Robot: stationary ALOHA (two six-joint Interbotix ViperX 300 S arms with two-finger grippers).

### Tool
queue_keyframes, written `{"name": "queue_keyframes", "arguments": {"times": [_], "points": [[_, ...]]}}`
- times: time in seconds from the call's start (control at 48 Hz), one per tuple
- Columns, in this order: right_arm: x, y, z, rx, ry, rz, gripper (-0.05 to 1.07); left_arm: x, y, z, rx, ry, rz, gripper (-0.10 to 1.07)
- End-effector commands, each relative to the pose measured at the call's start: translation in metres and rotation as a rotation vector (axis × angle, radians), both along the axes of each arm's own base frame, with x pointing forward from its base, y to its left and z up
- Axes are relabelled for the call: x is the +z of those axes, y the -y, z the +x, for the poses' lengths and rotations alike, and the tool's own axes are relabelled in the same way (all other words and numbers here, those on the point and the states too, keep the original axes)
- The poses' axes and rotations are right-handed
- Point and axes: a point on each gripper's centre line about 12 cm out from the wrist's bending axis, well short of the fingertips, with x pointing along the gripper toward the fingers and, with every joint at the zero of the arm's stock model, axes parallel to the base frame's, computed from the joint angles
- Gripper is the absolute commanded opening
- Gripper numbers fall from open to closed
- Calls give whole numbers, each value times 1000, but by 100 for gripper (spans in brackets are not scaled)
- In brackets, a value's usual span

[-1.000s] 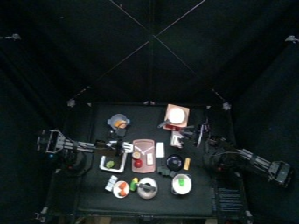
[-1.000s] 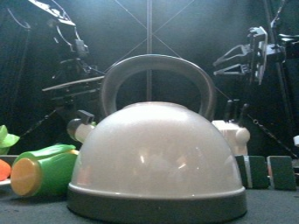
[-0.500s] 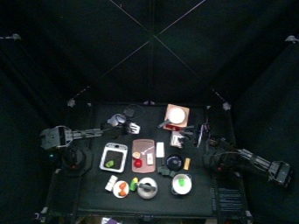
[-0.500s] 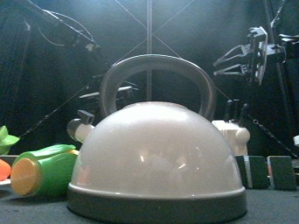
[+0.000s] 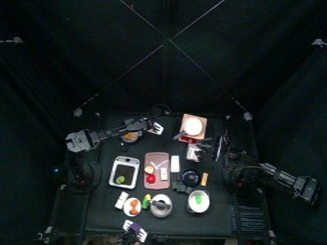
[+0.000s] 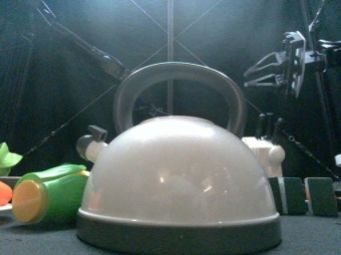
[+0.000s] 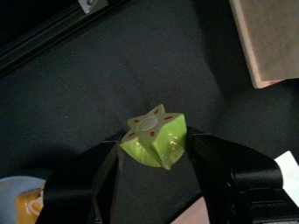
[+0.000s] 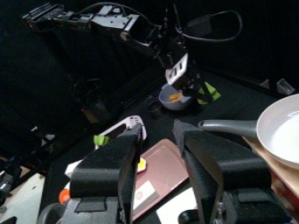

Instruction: Place starfruit top in top middle

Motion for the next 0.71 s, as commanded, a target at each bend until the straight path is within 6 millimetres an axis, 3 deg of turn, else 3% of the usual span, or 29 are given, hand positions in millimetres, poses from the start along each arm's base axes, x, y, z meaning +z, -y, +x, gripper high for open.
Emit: {"name": "queue_keyframes", "arguments": {"times": [0.0,0.167,0.688], "points": [[3,1,1,2,10,-2,74,14,-15,10,2,49,21,73],[3,1,1,1,9,0,74,2,-22,18,-3,52,23,74],[3,1,1,0,11,2,74,-22,-14,39,-15,118,-12,74]]}}
